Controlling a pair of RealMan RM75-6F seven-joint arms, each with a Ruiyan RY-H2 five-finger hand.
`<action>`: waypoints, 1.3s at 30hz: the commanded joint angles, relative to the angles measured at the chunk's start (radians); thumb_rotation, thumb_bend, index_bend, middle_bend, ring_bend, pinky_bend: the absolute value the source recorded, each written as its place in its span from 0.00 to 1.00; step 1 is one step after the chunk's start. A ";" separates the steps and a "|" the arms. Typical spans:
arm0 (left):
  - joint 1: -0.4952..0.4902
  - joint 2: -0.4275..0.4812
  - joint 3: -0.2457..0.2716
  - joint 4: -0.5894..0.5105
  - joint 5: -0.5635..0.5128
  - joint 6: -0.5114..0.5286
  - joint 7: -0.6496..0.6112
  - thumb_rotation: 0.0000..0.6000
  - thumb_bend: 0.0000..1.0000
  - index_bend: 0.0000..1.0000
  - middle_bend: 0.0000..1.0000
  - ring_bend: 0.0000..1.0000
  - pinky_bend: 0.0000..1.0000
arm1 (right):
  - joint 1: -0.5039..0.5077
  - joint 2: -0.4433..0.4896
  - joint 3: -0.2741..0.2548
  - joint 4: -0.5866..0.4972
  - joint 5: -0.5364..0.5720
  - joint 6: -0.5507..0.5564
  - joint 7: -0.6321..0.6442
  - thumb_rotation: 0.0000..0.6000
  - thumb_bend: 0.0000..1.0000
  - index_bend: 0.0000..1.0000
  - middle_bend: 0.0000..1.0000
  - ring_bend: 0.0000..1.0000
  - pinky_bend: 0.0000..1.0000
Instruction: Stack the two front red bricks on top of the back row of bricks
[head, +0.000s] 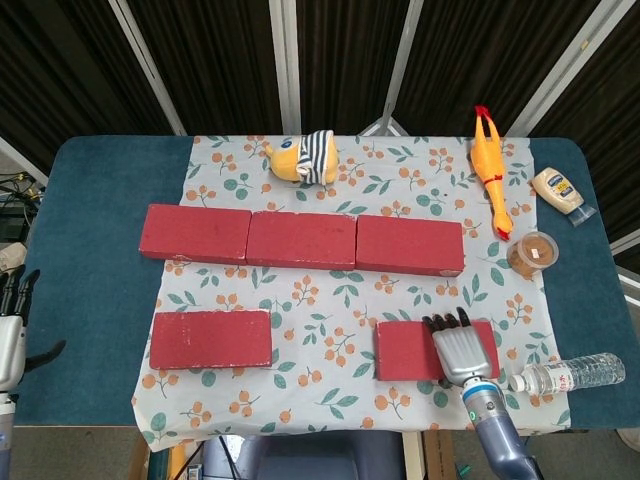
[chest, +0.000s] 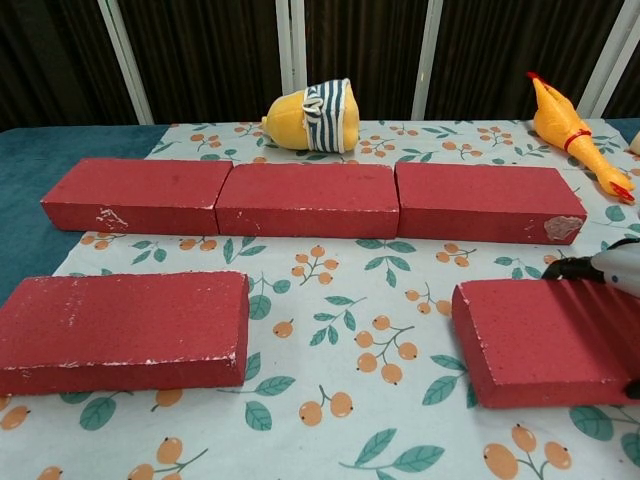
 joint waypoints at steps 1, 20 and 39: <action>-0.001 -0.001 -0.001 0.001 -0.003 -0.001 0.000 1.00 0.00 0.06 0.01 0.00 0.08 | 0.029 0.057 0.047 -0.061 0.003 0.010 0.005 1.00 0.10 0.31 0.29 0.16 0.00; -0.025 -0.031 -0.047 0.030 -0.109 -0.033 0.052 1.00 0.00 0.06 0.01 0.00 0.08 | 0.546 0.087 0.490 0.126 0.695 -0.040 -0.143 1.00 0.10 0.31 0.28 0.15 0.00; -0.059 -0.054 -0.084 0.075 -0.209 -0.072 0.088 1.00 0.00 0.06 0.01 0.00 0.08 | 0.909 -0.257 0.483 0.776 1.107 -0.180 -0.420 1.00 0.10 0.31 0.28 0.15 0.00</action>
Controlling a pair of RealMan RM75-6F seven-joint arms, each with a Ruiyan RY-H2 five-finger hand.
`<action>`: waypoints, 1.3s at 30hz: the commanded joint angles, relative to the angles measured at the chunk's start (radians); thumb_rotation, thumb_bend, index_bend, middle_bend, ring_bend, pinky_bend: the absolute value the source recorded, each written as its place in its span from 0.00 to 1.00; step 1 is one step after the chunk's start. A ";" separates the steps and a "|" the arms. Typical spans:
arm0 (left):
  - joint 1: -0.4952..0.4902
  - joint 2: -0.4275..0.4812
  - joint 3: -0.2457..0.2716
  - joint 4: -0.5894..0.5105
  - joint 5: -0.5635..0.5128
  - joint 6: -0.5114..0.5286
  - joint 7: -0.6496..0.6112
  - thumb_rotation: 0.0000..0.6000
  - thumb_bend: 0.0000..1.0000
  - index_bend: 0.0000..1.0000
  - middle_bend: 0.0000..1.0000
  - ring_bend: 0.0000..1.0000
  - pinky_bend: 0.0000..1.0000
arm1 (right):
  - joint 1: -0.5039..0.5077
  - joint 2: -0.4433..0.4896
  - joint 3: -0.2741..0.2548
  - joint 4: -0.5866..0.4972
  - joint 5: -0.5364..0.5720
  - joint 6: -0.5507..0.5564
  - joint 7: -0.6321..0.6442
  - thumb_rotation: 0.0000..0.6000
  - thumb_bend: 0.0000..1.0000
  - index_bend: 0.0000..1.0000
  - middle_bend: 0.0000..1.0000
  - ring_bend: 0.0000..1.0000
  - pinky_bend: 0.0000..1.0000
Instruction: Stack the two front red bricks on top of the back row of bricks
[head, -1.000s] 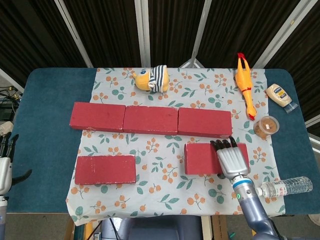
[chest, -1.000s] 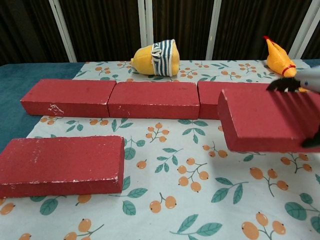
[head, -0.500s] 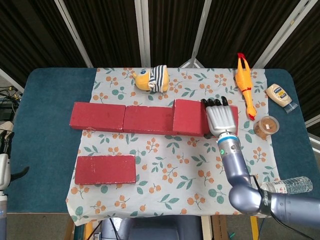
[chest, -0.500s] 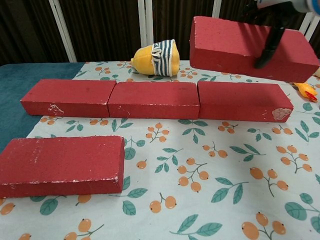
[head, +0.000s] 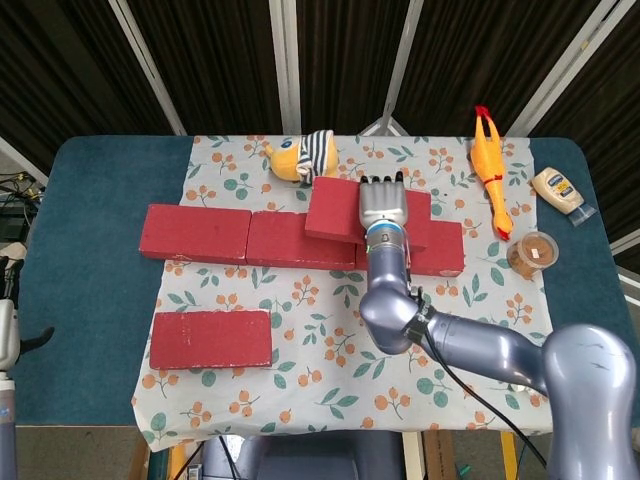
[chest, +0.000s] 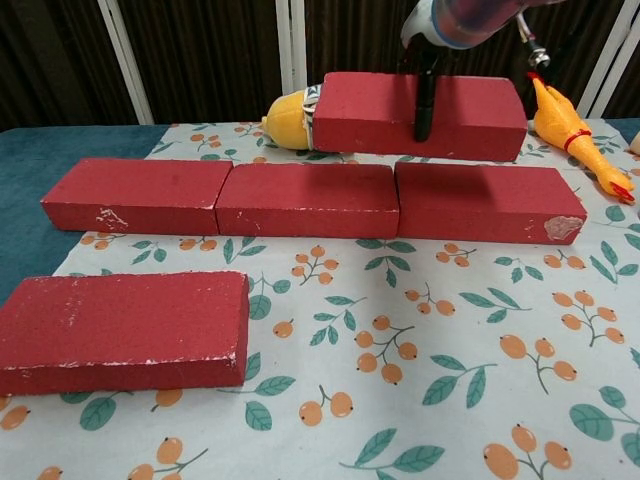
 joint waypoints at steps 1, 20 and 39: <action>-0.003 -0.002 -0.003 0.006 -0.009 -0.002 0.003 1.00 0.00 0.06 0.01 0.00 0.08 | 0.031 -0.055 -0.012 0.077 0.029 -0.048 -0.036 1.00 0.10 0.31 0.28 0.14 0.00; -0.012 -0.018 0.009 0.008 -0.007 0.017 0.031 1.00 0.00 0.06 0.01 0.00 0.08 | -0.018 -0.056 -0.055 0.093 0.007 -0.138 -0.014 1.00 0.10 0.31 0.28 0.14 0.00; -0.017 -0.031 0.010 0.014 -0.016 0.029 0.053 1.00 0.00 0.06 0.01 0.00 0.08 | -0.041 -0.034 -0.091 0.072 -0.007 -0.175 0.032 1.00 0.10 0.31 0.28 0.14 0.00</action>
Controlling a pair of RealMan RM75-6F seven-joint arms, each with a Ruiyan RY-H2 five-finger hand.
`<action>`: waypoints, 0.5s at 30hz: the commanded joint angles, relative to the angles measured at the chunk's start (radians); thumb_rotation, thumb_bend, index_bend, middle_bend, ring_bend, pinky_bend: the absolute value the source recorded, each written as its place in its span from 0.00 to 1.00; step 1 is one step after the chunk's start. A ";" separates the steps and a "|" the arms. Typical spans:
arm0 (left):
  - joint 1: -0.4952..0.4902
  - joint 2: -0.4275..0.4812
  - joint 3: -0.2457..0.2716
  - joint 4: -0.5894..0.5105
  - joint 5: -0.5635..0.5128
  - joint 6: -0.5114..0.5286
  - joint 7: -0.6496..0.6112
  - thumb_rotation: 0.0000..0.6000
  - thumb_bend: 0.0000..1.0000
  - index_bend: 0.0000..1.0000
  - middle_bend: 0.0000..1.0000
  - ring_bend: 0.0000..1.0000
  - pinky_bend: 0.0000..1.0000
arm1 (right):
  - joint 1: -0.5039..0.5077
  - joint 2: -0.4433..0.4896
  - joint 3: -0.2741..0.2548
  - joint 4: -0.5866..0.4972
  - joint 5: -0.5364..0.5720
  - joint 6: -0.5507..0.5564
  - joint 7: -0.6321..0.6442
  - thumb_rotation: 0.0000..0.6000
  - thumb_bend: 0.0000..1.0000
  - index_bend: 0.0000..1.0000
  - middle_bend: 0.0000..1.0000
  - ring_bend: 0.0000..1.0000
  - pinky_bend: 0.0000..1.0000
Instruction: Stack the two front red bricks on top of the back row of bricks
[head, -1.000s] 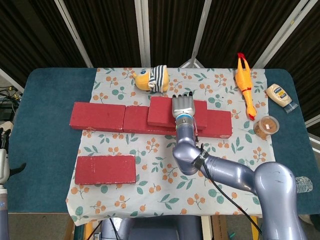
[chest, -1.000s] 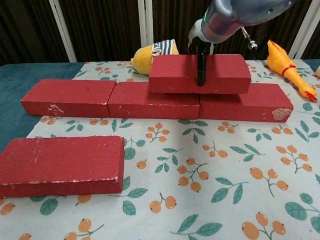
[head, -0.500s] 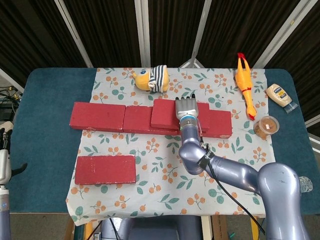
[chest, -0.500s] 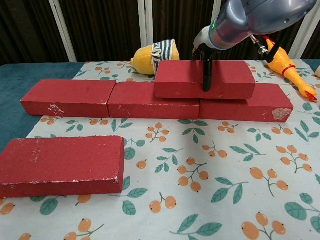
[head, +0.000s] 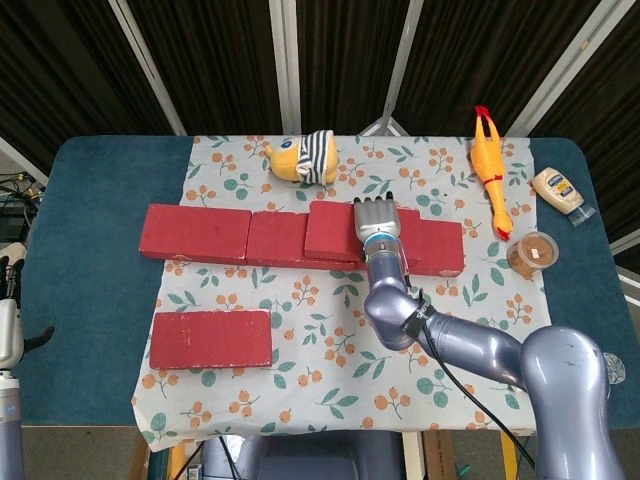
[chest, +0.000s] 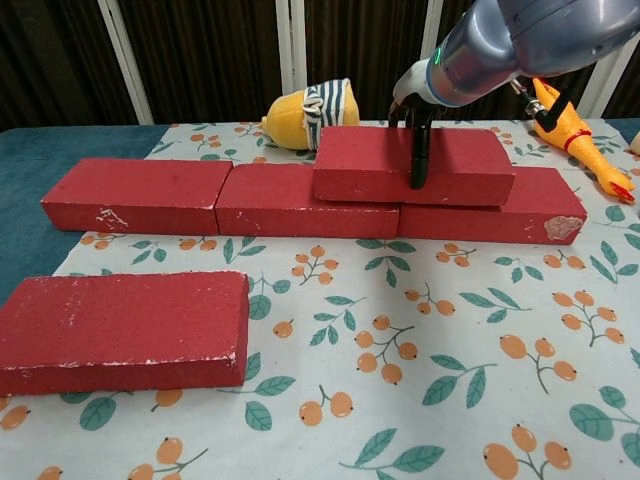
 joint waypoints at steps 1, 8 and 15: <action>-0.001 -0.001 0.001 0.000 -0.001 0.000 0.002 1.00 0.00 0.06 0.01 0.00 0.08 | -0.003 0.006 -0.005 -0.008 -0.004 0.000 0.009 1.00 0.10 0.31 0.28 0.14 0.00; -0.002 -0.005 0.002 0.000 -0.003 0.003 0.009 1.00 0.00 0.06 0.01 0.00 0.08 | -0.006 0.010 -0.019 -0.007 -0.006 -0.008 0.023 1.00 0.10 0.31 0.28 0.13 0.00; -0.002 -0.007 0.003 -0.001 -0.002 0.008 0.014 1.00 0.00 0.06 0.01 0.00 0.08 | -0.004 0.017 -0.034 -0.009 0.012 -0.026 0.019 1.00 0.10 0.26 0.23 0.08 0.00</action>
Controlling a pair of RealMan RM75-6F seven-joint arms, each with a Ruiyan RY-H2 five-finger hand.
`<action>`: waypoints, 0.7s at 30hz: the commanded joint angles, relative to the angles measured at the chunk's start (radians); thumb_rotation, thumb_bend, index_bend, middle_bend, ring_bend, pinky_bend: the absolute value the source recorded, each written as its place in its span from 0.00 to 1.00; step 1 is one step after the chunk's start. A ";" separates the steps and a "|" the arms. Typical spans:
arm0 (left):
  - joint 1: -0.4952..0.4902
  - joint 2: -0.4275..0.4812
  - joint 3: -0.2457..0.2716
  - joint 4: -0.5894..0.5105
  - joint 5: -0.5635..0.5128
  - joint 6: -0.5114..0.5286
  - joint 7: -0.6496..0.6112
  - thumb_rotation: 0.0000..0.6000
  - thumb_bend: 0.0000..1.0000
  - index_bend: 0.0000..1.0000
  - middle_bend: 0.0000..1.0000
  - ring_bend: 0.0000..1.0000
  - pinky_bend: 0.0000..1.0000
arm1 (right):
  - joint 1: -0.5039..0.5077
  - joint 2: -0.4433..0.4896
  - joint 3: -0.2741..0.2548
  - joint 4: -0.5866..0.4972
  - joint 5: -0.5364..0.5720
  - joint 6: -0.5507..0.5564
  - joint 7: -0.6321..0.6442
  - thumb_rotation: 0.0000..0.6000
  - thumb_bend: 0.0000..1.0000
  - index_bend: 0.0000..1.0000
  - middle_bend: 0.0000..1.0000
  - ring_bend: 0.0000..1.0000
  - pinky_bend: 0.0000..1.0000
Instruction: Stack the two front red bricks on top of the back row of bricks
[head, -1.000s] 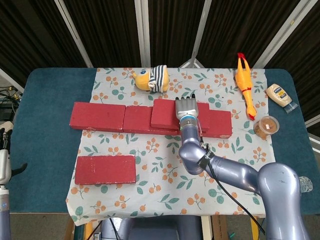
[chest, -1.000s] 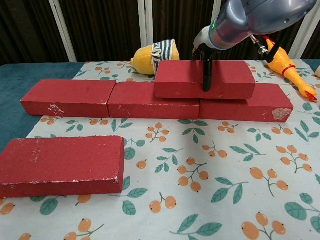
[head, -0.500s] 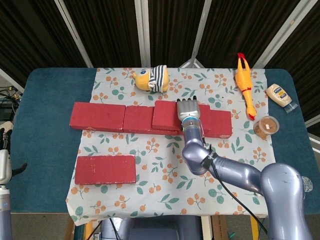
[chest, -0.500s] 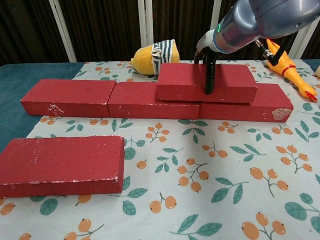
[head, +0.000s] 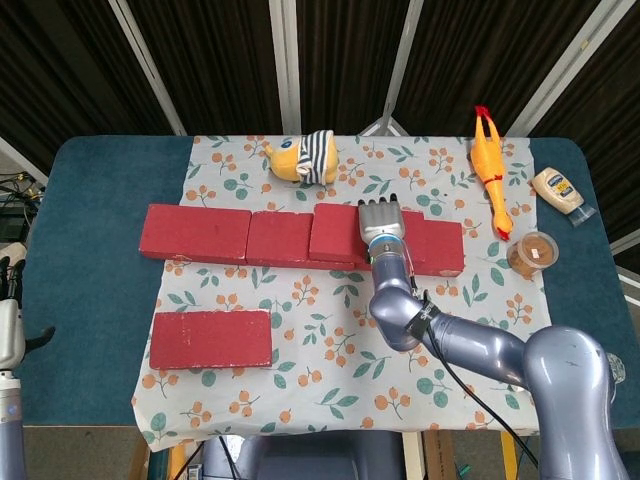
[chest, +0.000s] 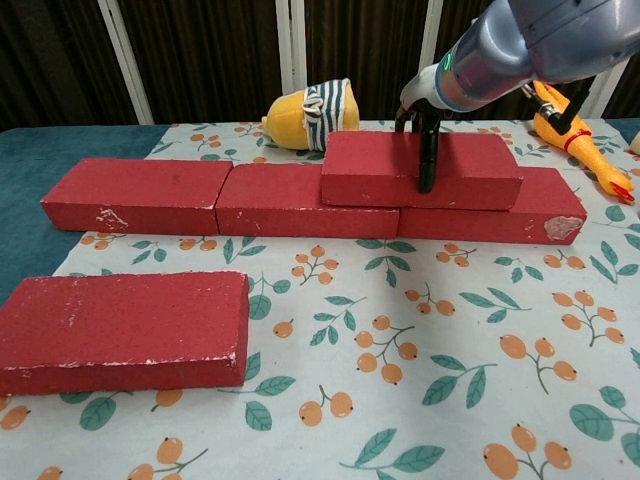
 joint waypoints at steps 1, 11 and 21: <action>-0.001 -0.001 0.000 0.001 -0.001 0.000 0.001 1.00 0.00 0.06 0.01 0.00 0.08 | 0.002 0.005 -0.003 -0.005 0.007 -0.005 -0.001 1.00 0.10 0.25 0.22 0.08 0.00; -0.003 -0.002 -0.002 0.003 -0.010 -0.003 0.004 1.00 0.00 0.06 0.01 0.00 0.08 | 0.014 0.015 -0.012 -0.004 0.039 -0.018 -0.007 1.00 0.10 0.19 0.16 0.03 0.00; -0.002 -0.004 -0.003 0.003 -0.010 0.005 0.006 1.00 0.00 0.06 0.01 0.00 0.08 | 0.023 0.006 -0.022 0.026 0.040 -0.033 -0.003 1.00 0.10 0.19 0.16 0.03 0.00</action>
